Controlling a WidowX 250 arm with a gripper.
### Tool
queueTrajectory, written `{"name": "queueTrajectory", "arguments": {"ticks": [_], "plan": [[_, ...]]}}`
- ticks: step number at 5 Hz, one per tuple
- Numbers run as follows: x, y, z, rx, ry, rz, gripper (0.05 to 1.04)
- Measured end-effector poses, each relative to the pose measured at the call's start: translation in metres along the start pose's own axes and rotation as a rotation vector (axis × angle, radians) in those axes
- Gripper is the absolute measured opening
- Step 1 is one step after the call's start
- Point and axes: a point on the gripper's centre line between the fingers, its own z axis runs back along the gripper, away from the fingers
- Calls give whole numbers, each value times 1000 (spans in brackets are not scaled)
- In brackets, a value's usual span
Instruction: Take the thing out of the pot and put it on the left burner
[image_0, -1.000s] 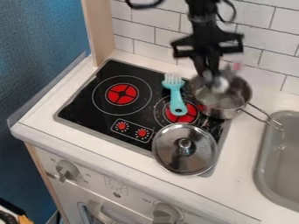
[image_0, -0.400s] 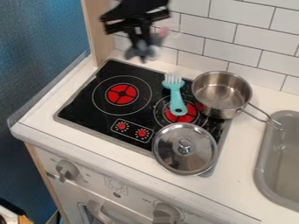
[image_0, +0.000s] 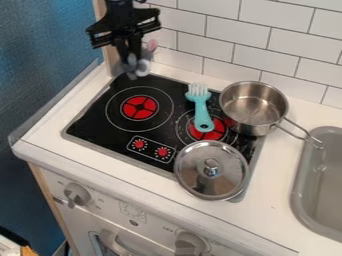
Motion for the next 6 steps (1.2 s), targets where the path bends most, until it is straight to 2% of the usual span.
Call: {"name": "queueTrajectory", "arguments": {"ticks": [2,3,5,6], "plan": [[2,10,-26,54,21,36,158],[0,10,-26,60,30,66,386],[3,11,-21,59,46,49,961],[11,14,-2,96,27,64,1002]]}}
